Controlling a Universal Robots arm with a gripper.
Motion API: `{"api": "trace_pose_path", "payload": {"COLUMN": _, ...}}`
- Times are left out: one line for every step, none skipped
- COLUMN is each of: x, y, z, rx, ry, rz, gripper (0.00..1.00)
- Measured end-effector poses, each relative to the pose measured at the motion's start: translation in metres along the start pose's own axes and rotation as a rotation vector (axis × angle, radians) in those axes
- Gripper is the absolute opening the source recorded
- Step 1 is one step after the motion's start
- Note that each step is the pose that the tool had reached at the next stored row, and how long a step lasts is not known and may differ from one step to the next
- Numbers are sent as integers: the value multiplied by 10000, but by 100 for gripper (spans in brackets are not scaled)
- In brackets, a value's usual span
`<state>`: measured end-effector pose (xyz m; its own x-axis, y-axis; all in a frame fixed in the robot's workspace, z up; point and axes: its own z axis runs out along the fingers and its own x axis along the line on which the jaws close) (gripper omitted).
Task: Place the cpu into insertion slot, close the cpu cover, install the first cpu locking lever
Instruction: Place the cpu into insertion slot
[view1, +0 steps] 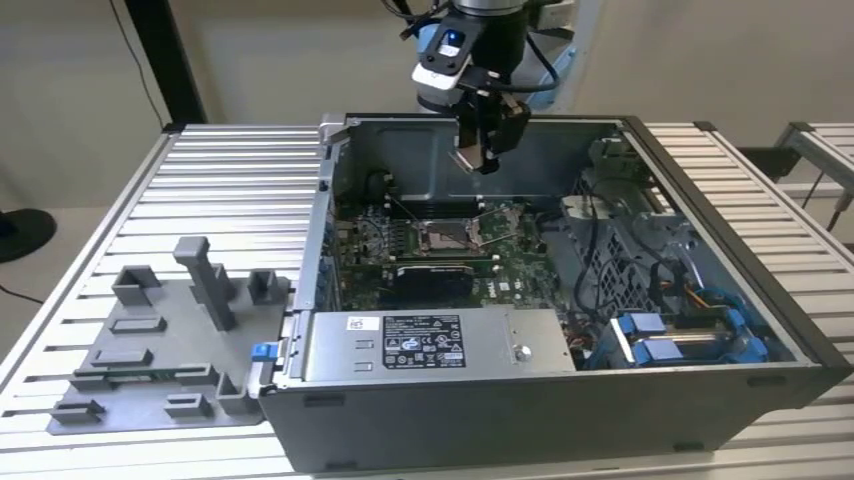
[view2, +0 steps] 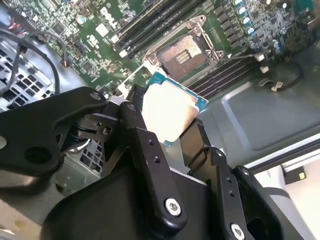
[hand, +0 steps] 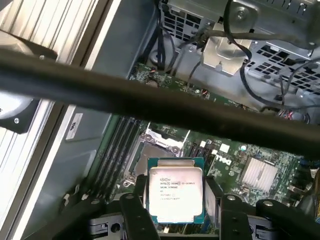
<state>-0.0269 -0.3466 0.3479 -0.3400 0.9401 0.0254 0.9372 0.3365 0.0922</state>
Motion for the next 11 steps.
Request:
{"api": "trace_pose_path", "payload": {"x": 0, "y": -1, "z": 10, "rx": 2, "ry": -15, "rz": 137, "gripper": 0}}
{"api": "trace_pose_path", "payload": {"x": 0, "y": -2, "z": 20, "rx": 2, "ry": -29, "rz": 281, "gripper": 0}}
{"api": "trace_pose_path", "payload": {"x": -1, "y": -3, "z": 30, "rx": 4, "ry": -44, "rz": 424, "gripper": 0}}
{"api": "trace_pose_path", "payload": {"x": -1, "y": -4, "z": 39, "rx": 5, "ry": -57, "rz": 568, "gripper": 0}}
{"api": "trace_pose_path", "payload": {"x": -1, "y": -4, "z": 47, "rx": 5, "ry": -69, "rz": 698, "gripper": 0}}
{"api": "trace_pose_path", "payload": {"x": -1, "y": -5, "z": 54, "rx": 8, "ry": -79, "rz": 837, "gripper": 0}}
{"api": "trace_pose_path", "payload": {"x": -1, "y": -5, "z": 60, "rx": 15, "ry": -89, "rz": 982, "gripper": 0}}
{"api": "trace_pose_path", "payload": {"x": -1, "y": -6, "z": 64, "rx": 25, "ry": -98, "rz": 1109, "gripper": 0}}
{"api": "trace_pose_path", "payload": {"x": -1, "y": -6, "z": 68, "rx": 37, "ry": -104, "rz": 1231, "gripper": 0}}
{"api": "trace_pose_path", "payload": {"x": -1, "y": -7, "z": 71, "rx": 54, "ry": -110, "rz": 1368, "gripper": 0}}
{"api": "trace_pose_path", "payload": {"x": -2, "y": -7, "z": 72, "rx": 75, "ry": -112, "rz": 1482, "gripper": 0}}
